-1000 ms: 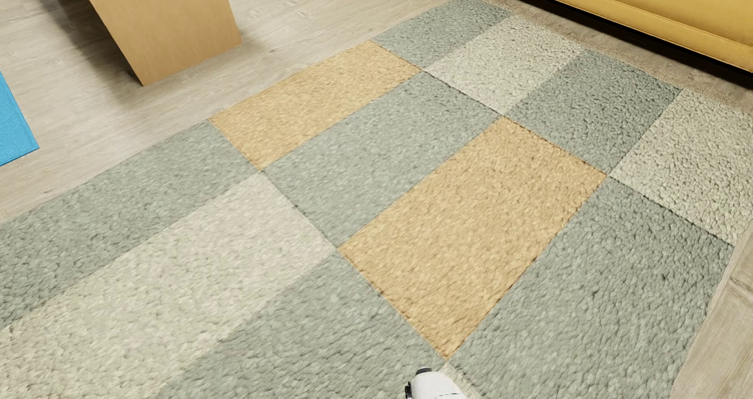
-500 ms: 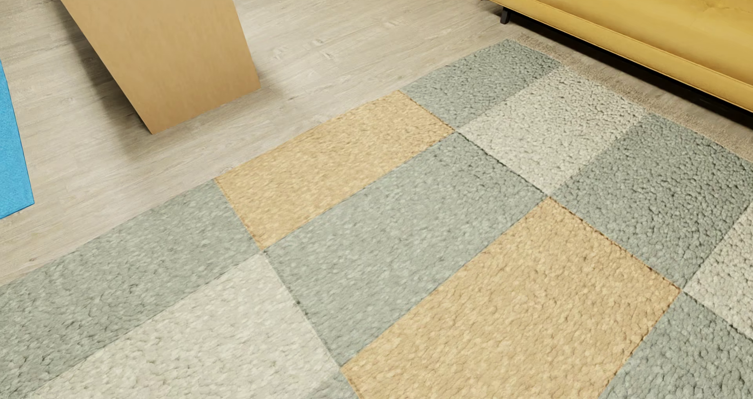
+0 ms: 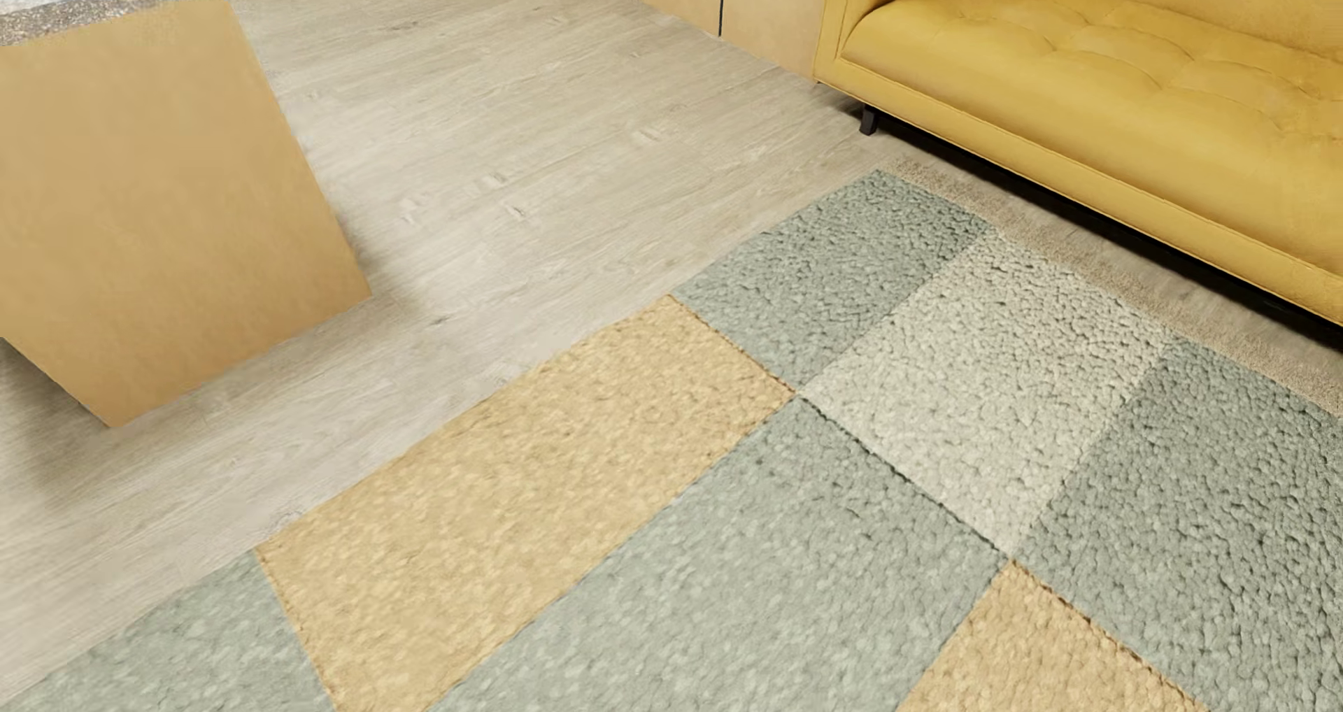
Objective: Go around the plant
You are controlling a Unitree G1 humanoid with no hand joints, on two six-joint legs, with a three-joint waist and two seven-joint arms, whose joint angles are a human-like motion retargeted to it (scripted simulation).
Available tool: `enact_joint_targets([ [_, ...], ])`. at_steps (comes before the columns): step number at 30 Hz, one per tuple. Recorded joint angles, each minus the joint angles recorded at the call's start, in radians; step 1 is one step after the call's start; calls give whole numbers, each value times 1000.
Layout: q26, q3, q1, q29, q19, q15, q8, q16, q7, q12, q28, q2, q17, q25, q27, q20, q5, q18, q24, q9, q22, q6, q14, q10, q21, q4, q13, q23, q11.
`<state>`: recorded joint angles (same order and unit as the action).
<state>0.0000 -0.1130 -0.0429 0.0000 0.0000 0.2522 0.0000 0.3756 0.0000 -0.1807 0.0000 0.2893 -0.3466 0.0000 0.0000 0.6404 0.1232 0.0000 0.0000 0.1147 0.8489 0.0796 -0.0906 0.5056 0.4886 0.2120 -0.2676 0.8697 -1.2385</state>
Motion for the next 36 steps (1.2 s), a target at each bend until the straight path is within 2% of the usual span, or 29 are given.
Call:
enact_joint_targets([
  [1,0,-46,96,0,0,-10,0,20,0,25,0,43,-9,0,0,5,0,0,0,3,-47,-11,-84,-42,5,-15,-26,-17,146],
  [3,0,-98,239,0,0,-96,0,29,0,87,0,120,-8,0,0,-66,2,0,0,-13,-73,-26,-240,-101,-20,-41,-46,6,487],
  [4,0,-115,283,0,0,-151,0,37,0,116,0,142,-7,0,0,-85,8,0,0,-34,-83,-26,-284,-104,-10,-44,-50,24,649],
  [5,0,-130,310,0,0,-172,0,42,0,133,0,158,-6,0,0,-105,9,0,0,-49,-98,-32,-284,-99,-11,-53,-54,36,734],
  [7,0,-163,378,0,0,-127,0,44,0,125,0,183,-3,0,0,-126,-15,0,0,-48,-125,-49,-192,-36,-8,-90,-59,70,656],
  [8,0,-177,390,0,0,-159,0,31,0,94,0,171,-5,0,0,-148,-34,0,0,-57,-125,-58,-93,50,12,-115,-62,98,582],
  [9,0,-177,334,0,0,-175,0,3,0,66,0,182,1,0,0,-168,-54,0,0,-76,-97,-77,54,210,2,-143,-66,124,504],
  [10,0,-162,265,0,0,-131,0,-19,0,38,0,134,8,0,0,-161,-92,0,0,-65,-62,-93,181,426,-10,-173,-68,147,446],
  [11,0,-128,150,0,0,-85,0,-26,0,25,0,70,13,0,0,-120,-111,0,0,-53,-44,-91,206,662,-23,-175,-60,147,450],
  [12,0,-89,28,0,0,-56,0,-33,0,20,0,-25,10,0,0,-84,-125,0,0,-36,-27,-98,185,831,-3,-188,-46,138,488],
  [13,0,-27,-82,0,0,-47,0,-38,0,13,0,-107,4,0,0,-33,-114,0,0,-29,-8,-81,200,856,8,-171,-31,118,535],
  [14,0,38,-165,0,0,-42,0,-44,0,-5,0,-183,-1,0,0,-14,-110,0,0,-17,20,-63,244,760,6,-155,-14,90,581],
  [16,0,124,-287,0,0,-21,0,-38,0,-53,0,-335,-18,0,0,-7,-100,0,0,-9,61,-40,407,354,-5,-136,26,12,677],
  [17,0,151,-319,0,0,-7,0,-30,0,-73,0,-396,-29,0,0,1,-99,0,0,-14,69,-33,367,149,-28,-134,37,-45,708],
  [18,0,174,-340,0,0,14,0,-23,0,-86,0,-439,-37,0,0,23,-93,0,0,-23,80,-29,163,8,-62,-128,48,-86,716],
  [19,0,187,-358,0,0,31,0,-17,0,-104,0,-481,-49,0,0,35,-85,0,0,-29,86,-22,-22,-32,-84,-122,56,-116,711],
  [20,0,199,-379,0,0,29,0,-2,0,-122,0,-512,-52,0,0,59,-81,0,0,-33,71,-14,0,-25,-110,-113,51,-127,688],
  [21,0,206,-387,0,0,-16,0,3,0,-139,0,-532,-49,0,0,64,-75,0,0,-38,74,-6,132,17,-137,-96,36,-127,637],
  [22,0,197,-373,0,0,-119,0,3,0,-157,0,-519,-42,0,0,59,-49,0,0,-46,77,13,235,63,-163,-64,12,-118,524],
  [23,0,175,-352,0,0,-250,0,1,0,-161,0,-432,-32,0,0,66,-13,0,0,-54,90,32,283,108,-155,-24,0,-78,311],
  [24,0,138,-297,0,0,-272,0,2,0,-155,0,-328,-29,0,0,72,-1,0,0,-49,99,38,255,136,-138,1,-10,-41,94],
  [25,0,112,-208,0,0,-156,0,8,0,-145,0,-225,-24,0,0,67,18,0,0,-28,84,56,190,115,-117,19,-12,-15,-45],
  [26,0,75,-105,0,0,-67,0,9,0,-125,0,-134,-18,0,0,64,9,0,0,-10,81,51,119,73,-82,14,-10,8,-59],
  [28,0,-37,61,0,0,-12,0,21,0,-69,0,-15,-18,0,0,53,-11,0,0,1,69,21,-10,14,-42,-6,-38,29,187],
  [31,0,-133,230,0,0,-100,0,31,0,-1,0,116,-34,0,0,-46,-15,0,0,-32,-8,-30,-212,-69,-81,-38,-97,26,686],
  [33,0,-190,302,0,0,-134,0,44,0,28,0,182,-42,0,0,-70,21,0,0,-57,-38,-65,-265,-32,-94,-54,-129,41,683],
  [34,0,-223,336,0,0,-184,0,36,0,15,0,188,-50,0,0,-102,8,0,0,-50,-63,-89,-231,46,-92,-70,-139,55,590],
  [35,0,-236,306,0,0,-206,0,28,0,14,0,206,-42,0,0,-154,-15,0,0,-53,-81,-122,-87,197,-124,-93,-144,74,483],
  [36,0,-231,246,0,0,-170,0,2,0,7,0,165,-44,0,0,-100,-23,0,0,-44,-36,-147,123,404,-92,-107,-129,115,422],
])
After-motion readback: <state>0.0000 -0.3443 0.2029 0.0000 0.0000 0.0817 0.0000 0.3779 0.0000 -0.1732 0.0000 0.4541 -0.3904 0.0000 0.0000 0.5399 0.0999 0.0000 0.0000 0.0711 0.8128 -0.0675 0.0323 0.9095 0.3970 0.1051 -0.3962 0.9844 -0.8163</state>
